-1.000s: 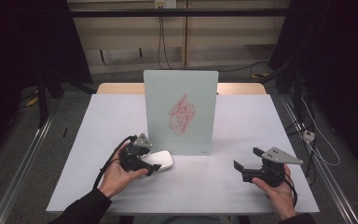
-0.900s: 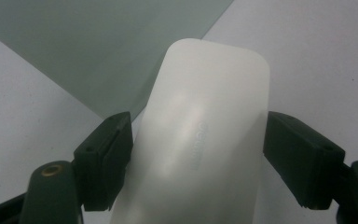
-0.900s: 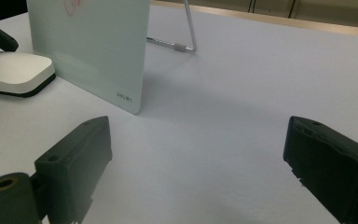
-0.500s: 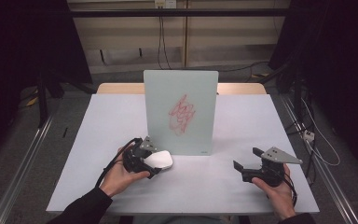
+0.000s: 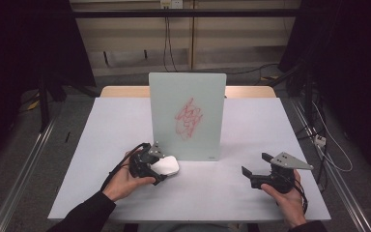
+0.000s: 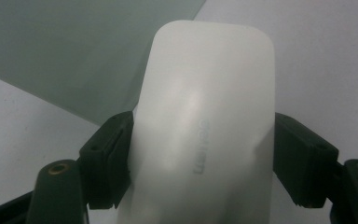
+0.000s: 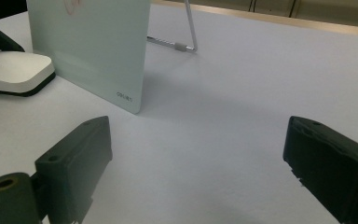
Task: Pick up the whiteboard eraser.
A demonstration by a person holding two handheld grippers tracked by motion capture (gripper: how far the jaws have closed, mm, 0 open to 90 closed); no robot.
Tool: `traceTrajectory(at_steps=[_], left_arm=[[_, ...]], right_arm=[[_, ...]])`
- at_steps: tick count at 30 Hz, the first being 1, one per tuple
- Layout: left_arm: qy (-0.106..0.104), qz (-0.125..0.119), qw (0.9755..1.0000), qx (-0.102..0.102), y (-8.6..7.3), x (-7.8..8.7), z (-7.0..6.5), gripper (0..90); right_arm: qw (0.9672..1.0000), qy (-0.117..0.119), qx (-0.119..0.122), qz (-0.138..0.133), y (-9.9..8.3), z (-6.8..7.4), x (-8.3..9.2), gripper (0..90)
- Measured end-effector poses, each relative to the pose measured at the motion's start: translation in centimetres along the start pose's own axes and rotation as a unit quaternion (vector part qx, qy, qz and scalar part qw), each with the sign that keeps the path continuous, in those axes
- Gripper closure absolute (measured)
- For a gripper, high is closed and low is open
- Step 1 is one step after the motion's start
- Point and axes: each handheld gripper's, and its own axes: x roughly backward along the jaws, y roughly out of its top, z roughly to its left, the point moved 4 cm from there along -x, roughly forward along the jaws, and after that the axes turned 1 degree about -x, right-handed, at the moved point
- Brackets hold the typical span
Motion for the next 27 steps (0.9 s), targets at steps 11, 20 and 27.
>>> traceTrajectory(at_steps=[11, 20, 27], left_arm=[[-0.017, -0.005, 0.9998, 0.002, -0.1, 0.4, -0.1, 30.8], [-0.020, -0.039, 0.9986, 0.029, 0.1, 0.9, -0.3, 30.9], [-0.019, -0.065, 0.9973, 0.027, 0.0, 1.8, -0.3, 30.9]], right_arm=[[1.0000, -0.001, 0.000, -0.001, 0.0, -0.1, 0.0, 7.8], [1.0000, -0.001, -0.001, -0.001, 0.0, -0.1, 0.0, 7.8], [1.0000, 0.001, -0.004, 0.000, 0.0, 0.0, -0.1, 7.7]])
